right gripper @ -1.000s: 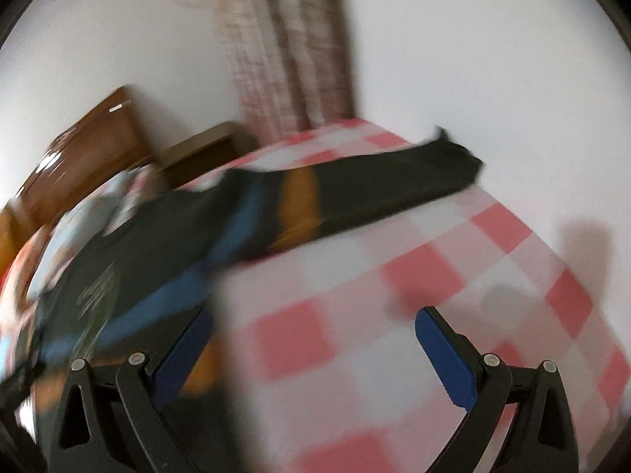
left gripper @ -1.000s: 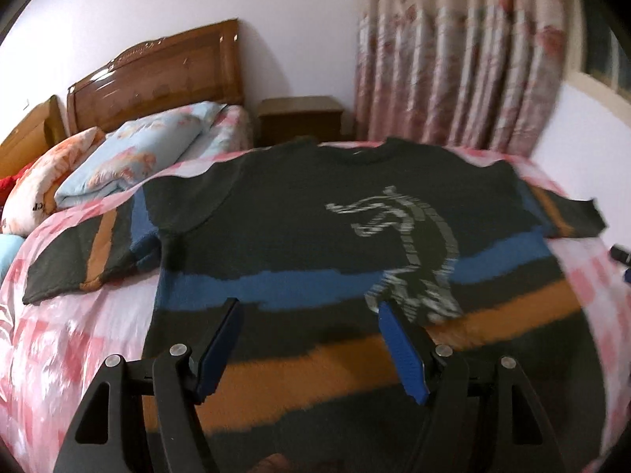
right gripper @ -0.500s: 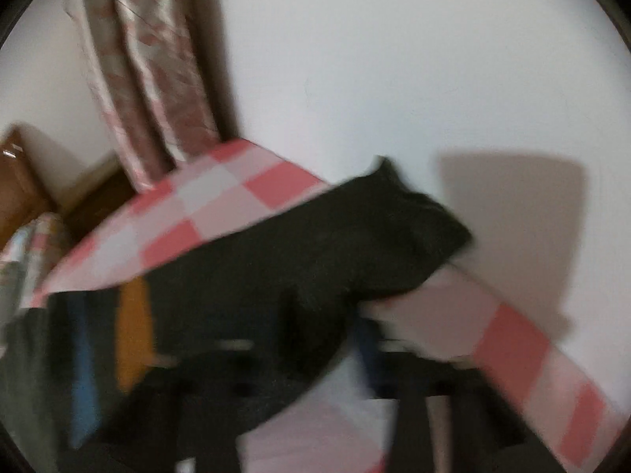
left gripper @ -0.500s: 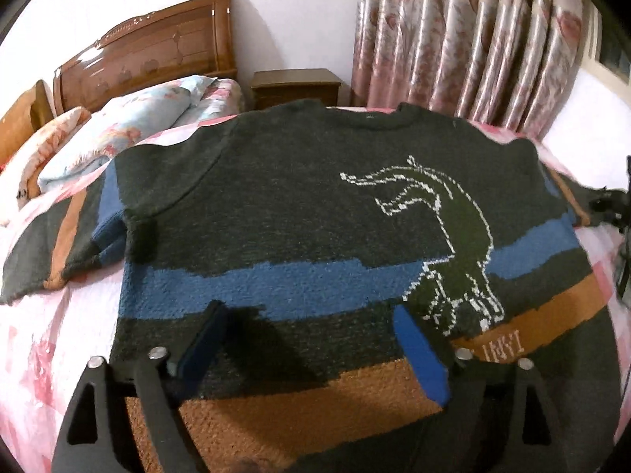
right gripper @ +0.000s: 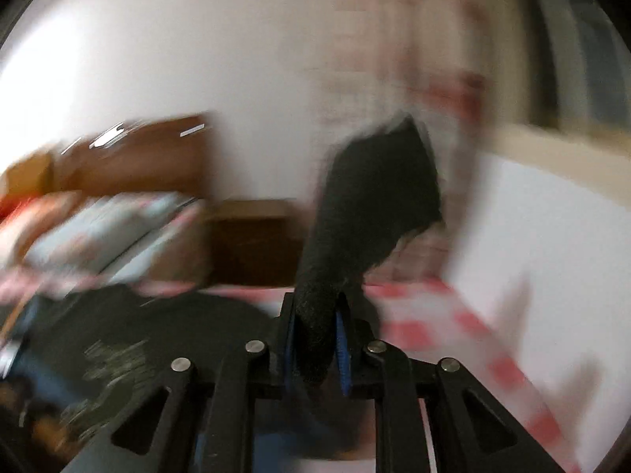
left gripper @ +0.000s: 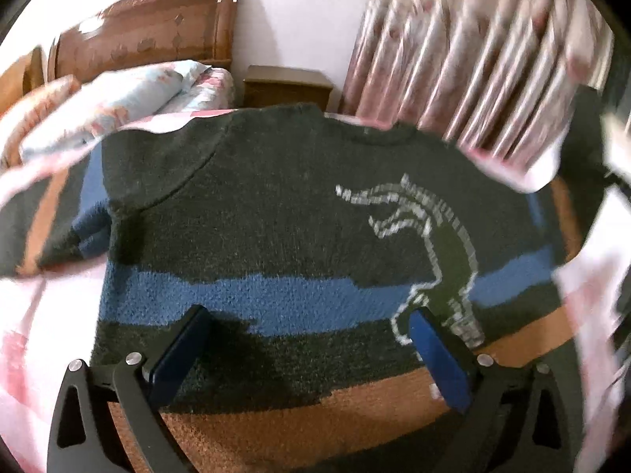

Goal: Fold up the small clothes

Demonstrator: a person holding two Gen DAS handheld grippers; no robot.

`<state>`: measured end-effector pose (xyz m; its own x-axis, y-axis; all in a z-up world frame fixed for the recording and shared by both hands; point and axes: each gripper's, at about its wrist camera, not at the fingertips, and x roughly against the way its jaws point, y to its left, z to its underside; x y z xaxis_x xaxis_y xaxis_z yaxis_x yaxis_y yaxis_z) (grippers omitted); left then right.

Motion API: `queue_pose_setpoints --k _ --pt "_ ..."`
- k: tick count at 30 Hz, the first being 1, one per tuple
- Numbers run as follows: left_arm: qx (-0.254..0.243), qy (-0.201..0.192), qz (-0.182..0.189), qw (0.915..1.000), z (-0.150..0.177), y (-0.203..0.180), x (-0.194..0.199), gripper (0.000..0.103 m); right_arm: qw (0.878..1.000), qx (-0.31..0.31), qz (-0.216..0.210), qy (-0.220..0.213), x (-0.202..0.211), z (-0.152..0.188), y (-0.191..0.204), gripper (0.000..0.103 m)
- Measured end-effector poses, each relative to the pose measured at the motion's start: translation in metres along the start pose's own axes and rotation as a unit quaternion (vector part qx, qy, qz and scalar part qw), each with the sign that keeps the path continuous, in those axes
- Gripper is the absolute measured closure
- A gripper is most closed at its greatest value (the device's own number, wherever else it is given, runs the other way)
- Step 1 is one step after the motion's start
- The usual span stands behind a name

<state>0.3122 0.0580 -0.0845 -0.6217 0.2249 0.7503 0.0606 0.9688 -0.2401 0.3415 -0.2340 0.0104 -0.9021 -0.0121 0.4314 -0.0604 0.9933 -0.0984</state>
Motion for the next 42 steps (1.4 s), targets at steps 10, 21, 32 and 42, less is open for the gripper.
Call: queue_pose_setpoints --k 10,21,32,42 --pt "0.033 -0.01 0.049 0.9982 -0.001 0.016 0.007 0.001 0.985 0.031 -0.123 0.12 0.001 0.06 0.063 0.0" --pt "0.048 0.035 0.086 0.9945 -0.07 -0.04 -0.053 0.027 0.984 0.0 -0.094 0.154 0.004 0.095 0.026 0.0" --pt "-0.026 -0.042 0.031 0.9983 -0.072 -0.066 -0.021 0.095 0.978 -0.115 -0.071 0.157 -0.01 0.101 -0.009 0.0" --pt "0.088 -0.033 -0.02 0.9954 -0.047 0.059 0.02 0.094 0.971 -0.16 -0.066 0.163 -0.018 0.103 -0.021 0.0"
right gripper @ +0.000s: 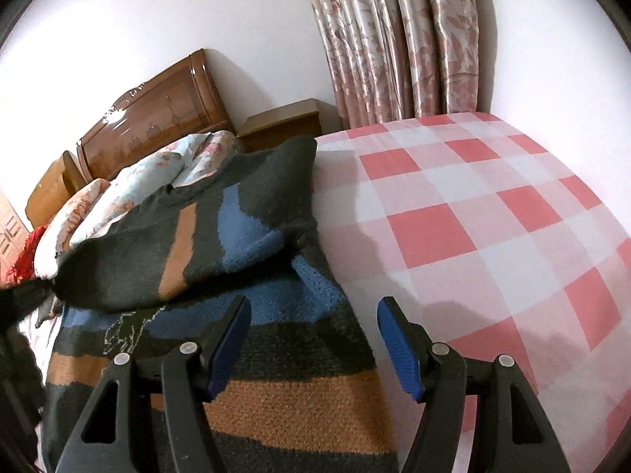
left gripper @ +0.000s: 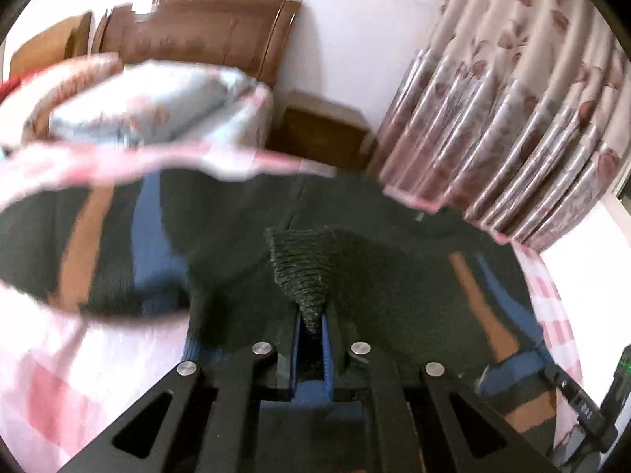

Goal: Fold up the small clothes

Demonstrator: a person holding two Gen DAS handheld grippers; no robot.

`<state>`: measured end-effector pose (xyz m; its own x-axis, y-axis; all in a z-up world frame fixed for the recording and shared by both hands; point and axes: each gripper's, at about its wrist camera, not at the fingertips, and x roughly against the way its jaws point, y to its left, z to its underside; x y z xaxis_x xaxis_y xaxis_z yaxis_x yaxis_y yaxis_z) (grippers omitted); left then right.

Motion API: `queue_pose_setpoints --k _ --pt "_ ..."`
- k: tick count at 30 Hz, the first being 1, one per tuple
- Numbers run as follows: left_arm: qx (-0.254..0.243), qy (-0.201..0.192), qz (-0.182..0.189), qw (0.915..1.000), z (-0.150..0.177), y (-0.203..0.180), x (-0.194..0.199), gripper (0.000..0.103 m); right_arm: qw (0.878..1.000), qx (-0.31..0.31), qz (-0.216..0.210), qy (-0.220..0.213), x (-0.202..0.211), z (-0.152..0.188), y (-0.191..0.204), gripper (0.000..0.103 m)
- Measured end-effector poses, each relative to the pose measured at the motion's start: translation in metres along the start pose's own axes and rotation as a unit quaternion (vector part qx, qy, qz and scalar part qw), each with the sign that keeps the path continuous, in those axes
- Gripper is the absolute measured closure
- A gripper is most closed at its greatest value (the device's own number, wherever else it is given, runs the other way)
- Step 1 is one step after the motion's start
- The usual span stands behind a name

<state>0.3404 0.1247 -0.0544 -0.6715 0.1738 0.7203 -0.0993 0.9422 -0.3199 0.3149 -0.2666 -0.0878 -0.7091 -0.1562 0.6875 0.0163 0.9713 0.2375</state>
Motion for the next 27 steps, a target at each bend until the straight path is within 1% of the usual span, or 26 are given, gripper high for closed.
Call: queue_pose_setpoints --k 2,5,6,9,10,12,13,16,17,18,19,20,22,23,24,26,27 --pt "0.0 0.007 -0.003 1.0 0.009 0.004 -0.01 0.094 1.0 0.0 0.004 0.003 -0.001 -0.001 0.0 0.0" --pt "-0.004 -0.006 -0.014 0.9999 0.012 0.001 -0.008 0.094 1.0 0.0 0.014 0.006 -0.003 -0.001 0.0 0.0" --pt "0.0 -0.001 -0.013 0.9999 0.014 0.005 -0.009 0.094 1.0 0.0 0.017 0.007 -0.004 -0.001 0.0 0.0" --pt "0.017 -0.001 0.006 0.9998 0.019 0.013 -0.006 0.091 0.999 0.001 0.031 0.012 -0.007 0.0 0.001 0.0" --pt "0.021 -0.002 0.009 0.9997 0.018 0.011 -0.011 0.089 0.999 0.001 0.035 0.013 -0.008 0.0 0.001 0.0" --pt "0.029 -0.012 0.008 0.9995 0.021 0.011 -0.006 0.085 0.998 -0.003 0.054 0.012 -0.007 0.0 0.0 0.0" --pt "0.031 -0.018 0.006 0.9993 0.02 0.009 -0.005 0.084 0.998 -0.009 0.06 0.006 -0.005 0.0 -0.002 0.0" --pt "0.041 -0.054 0.006 0.9977 0.022 0.013 0.009 0.082 0.995 -0.031 0.088 -0.045 0.014 0.001 -0.006 0.0" --pt "0.041 -0.065 0.012 0.997 0.024 0.014 0.013 0.081 0.994 -0.024 0.091 -0.057 0.018 -0.001 -0.002 0.0" --pt "0.039 -0.07 0.014 0.9967 0.024 0.014 0.014 0.081 0.994 -0.007 0.09 -0.059 0.017 -0.003 0.005 0.0" --pt "0.035 -0.071 0.016 0.9967 0.024 0.012 0.015 0.081 0.994 0.024 0.087 -0.058 0.014 -0.006 0.017 0.0" --pt "0.029 -0.07 0.018 0.9969 0.024 0.01 0.014 0.08 0.993 0.062 0.076 -0.059 0.01 -0.01 0.033 0.0" --pt "0.011 -0.067 0.02 0.9975 0.023 0.002 0.013 0.08 0.99 0.118 0.049 -0.054 0.001 -0.016 0.059 0.0" --pt "0.006 -0.065 0.023 0.9976 0.023 0.001 0.013 0.077 0.988 0.141 0.038 -0.049 -0.005 -0.02 0.07 0.0" --pt "0.0 -0.058 0.028 0.9979 0.023 -0.001 0.011 0.076 0.985 0.168 0.031 -0.042 -0.015 -0.026 0.082 0.0" --pt "0.002 -0.044 0.026 0.9987 0.022 -0.001 0.007 0.074 0.983 0.18 0.035 -0.017 -0.034 -0.033 0.09 0.0" --pt "0.008 -0.037 0.02 0.9991 0.021 0.001 0.004 0.074 0.984 0.173 0.043 0.025 -0.054 -0.038 0.086 0.0"
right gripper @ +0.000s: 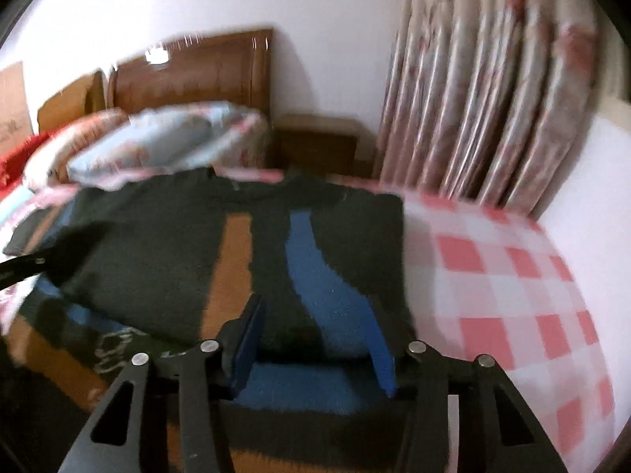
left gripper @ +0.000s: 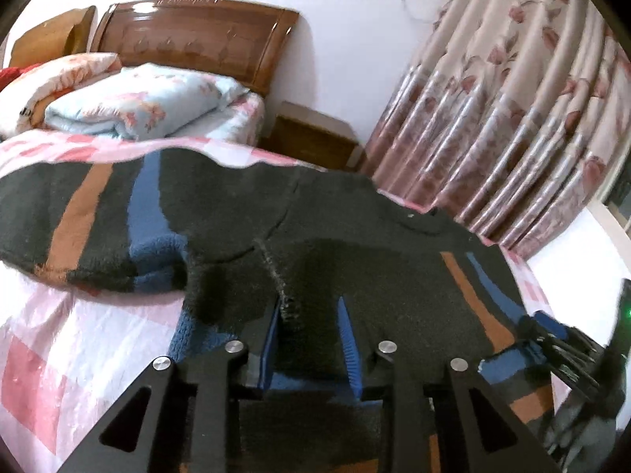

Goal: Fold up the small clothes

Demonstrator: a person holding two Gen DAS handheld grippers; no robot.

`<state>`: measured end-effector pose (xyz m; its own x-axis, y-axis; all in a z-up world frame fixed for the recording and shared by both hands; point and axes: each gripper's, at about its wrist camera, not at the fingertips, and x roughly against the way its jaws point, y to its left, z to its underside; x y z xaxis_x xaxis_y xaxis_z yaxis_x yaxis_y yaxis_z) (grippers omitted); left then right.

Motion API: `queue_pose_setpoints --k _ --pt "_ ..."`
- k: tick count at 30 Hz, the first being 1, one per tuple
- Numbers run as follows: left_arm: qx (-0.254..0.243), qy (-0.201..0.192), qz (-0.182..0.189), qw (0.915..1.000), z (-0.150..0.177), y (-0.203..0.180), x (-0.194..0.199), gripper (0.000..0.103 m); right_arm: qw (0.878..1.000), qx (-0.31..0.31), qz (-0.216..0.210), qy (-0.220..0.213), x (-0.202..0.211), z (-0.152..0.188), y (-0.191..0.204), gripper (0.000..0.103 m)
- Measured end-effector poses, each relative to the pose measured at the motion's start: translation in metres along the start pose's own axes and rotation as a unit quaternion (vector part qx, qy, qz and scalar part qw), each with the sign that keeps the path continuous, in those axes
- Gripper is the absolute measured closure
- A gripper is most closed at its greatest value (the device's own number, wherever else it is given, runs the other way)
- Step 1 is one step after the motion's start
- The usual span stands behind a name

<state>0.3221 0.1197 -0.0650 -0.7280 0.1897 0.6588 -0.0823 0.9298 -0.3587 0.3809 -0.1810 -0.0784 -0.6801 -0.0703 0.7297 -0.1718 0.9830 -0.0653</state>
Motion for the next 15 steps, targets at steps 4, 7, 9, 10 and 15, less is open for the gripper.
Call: queue_pose_setpoints --k 4,7,9,10,15 --pt "0.01 0.004 -0.001 0.9999 0.001 0.003 -0.001 0.074 0.998 -0.042 -0.019 0.035 -0.015 -0.002 -0.021 0.103" --pt "0.004 0.007 -0.008 0.9999 0.001 0.0 -0.003 0.074 0.999 -0.051 -0.018 0.003 -0.006 -0.017 -0.031 0.103" --pt "-0.001 0.009 -0.014 0.9999 0.002 -0.002 -0.005 0.074 0.999 -0.048 -0.021 -0.012 -0.009 -0.034 -0.036 0.103" --pt "-0.001 0.009 -0.013 0.9999 0.002 -0.002 -0.005 0.073 0.998 -0.048 -0.03 -0.016 -0.014 -0.046 -0.04 0.103" --pt "0.013 0.012 -0.011 0.9998 0.002 0.002 -0.005 0.073 0.996 -0.015 -0.051 0.067 -0.091 -0.074 -0.05 0.103"
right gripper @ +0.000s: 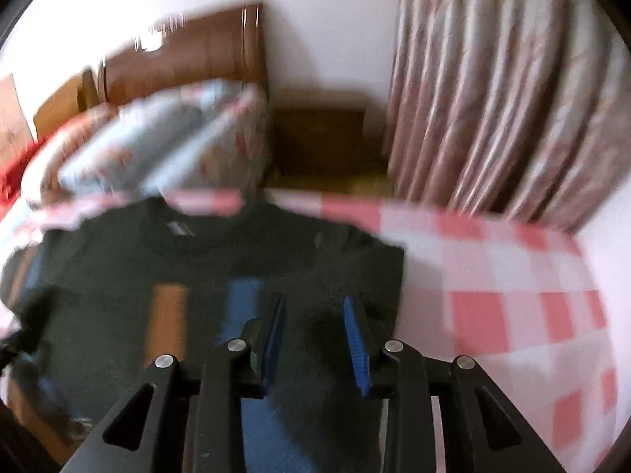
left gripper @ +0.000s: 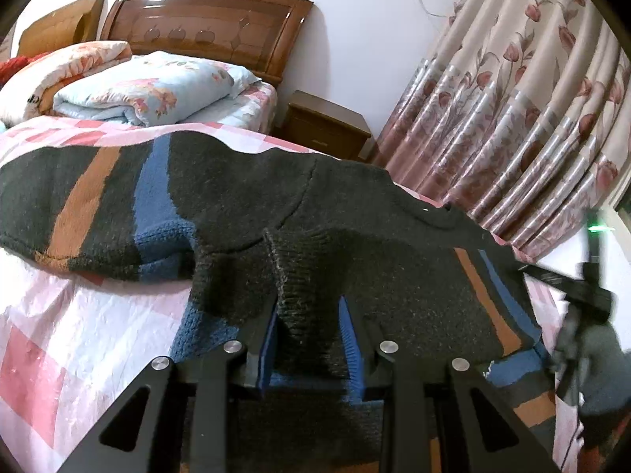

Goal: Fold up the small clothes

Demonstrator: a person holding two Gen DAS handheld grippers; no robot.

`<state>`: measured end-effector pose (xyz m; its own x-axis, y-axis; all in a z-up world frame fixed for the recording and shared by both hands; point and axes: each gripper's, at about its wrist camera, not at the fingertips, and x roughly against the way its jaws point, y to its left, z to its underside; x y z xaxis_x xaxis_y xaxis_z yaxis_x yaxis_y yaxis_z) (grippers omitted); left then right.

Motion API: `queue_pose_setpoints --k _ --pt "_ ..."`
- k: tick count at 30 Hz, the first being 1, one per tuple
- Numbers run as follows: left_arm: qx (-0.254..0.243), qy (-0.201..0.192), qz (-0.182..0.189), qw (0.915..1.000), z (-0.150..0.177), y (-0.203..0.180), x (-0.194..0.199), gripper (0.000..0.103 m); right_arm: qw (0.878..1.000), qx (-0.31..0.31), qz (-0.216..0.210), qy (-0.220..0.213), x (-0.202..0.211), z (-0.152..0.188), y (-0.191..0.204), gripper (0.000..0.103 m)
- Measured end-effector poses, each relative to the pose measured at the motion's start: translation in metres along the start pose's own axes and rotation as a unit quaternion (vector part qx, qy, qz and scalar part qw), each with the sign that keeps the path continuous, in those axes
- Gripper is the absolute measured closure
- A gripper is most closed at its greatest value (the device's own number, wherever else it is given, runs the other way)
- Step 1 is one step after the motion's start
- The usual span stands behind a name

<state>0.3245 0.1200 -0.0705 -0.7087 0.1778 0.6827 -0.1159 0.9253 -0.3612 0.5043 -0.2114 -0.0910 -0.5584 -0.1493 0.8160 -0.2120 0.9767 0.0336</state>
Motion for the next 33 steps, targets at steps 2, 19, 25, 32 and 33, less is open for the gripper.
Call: queue_pose_setpoints --k 2,19,25,32,33 --pt "0.002 0.001 0.001 1.0 0.0 0.001 -0.001 0.073 1.0 0.005 -0.007 -0.018 0.001 -0.005 -0.008 0.103" --pt "0.0 0.007 -0.001 1.0 0.001 -0.001 -0.002 0.071 0.999 0.015 -0.038 -0.002 -0.027 -0.03 -0.026 0.0" --pt "0.002 0.007 -0.001 1.0 0.002 0.001 0.0 0.071 0.998 -0.007 -0.057 -0.029 0.023 -0.019 -0.014 0.0" --pt "0.002 0.008 -0.003 1.0 0.002 0.001 -0.001 0.07 0.994 0.106 -0.01 -0.008 0.028 0.049 0.023 0.0" --pt "0.001 0.008 -0.003 1.0 0.002 0.001 0.0 0.069 0.995 0.095 0.002 -0.008 0.035 0.055 0.022 0.0"
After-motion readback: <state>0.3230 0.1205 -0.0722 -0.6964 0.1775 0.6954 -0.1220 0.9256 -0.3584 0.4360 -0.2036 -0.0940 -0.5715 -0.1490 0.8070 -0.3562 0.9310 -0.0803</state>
